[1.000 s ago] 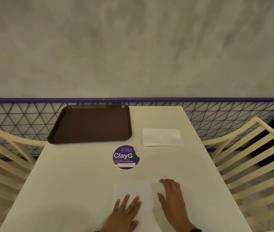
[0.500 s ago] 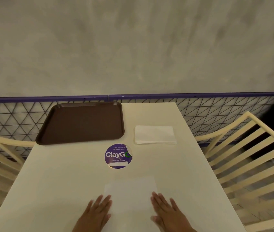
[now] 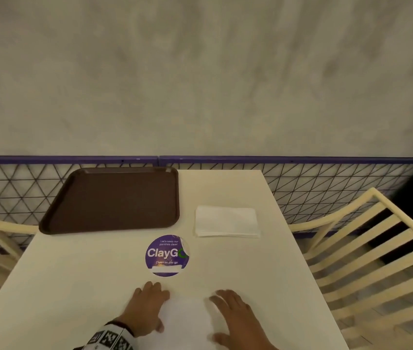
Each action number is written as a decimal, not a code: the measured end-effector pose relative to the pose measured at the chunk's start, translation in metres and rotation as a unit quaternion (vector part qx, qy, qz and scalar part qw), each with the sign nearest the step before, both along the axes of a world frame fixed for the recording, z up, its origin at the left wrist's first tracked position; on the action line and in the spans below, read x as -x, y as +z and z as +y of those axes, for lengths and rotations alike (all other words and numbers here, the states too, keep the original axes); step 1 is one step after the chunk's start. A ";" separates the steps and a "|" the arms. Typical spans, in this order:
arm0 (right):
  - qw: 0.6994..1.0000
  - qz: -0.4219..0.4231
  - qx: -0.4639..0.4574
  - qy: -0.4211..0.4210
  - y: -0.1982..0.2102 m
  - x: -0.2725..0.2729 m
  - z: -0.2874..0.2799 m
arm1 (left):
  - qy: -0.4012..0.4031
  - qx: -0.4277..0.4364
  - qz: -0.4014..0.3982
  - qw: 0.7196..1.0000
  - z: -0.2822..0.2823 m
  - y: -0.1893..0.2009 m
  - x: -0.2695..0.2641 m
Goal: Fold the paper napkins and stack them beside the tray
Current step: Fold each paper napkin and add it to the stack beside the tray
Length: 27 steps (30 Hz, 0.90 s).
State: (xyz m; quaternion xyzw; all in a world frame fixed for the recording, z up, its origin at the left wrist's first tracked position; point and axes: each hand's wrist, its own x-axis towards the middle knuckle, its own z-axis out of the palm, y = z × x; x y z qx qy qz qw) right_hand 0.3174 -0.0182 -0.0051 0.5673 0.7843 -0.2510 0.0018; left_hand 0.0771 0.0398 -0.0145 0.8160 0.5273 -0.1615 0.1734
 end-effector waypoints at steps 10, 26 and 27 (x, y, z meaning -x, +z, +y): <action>0.991 0.080 0.094 -0.053 0.000 -0.022 0.075 | 0.208 0.045 -0.346 0.914 0.036 0.014 -0.027; 0.876 0.229 0.036 -0.423 -0.006 -0.129 0.246 | 0.395 -0.012 -0.405 0.824 0.217 0.015 -0.114; 0.885 0.202 0.027 -0.419 -0.010 -0.128 0.247 | 0.390 -0.015 -0.394 0.832 0.220 0.010 -0.116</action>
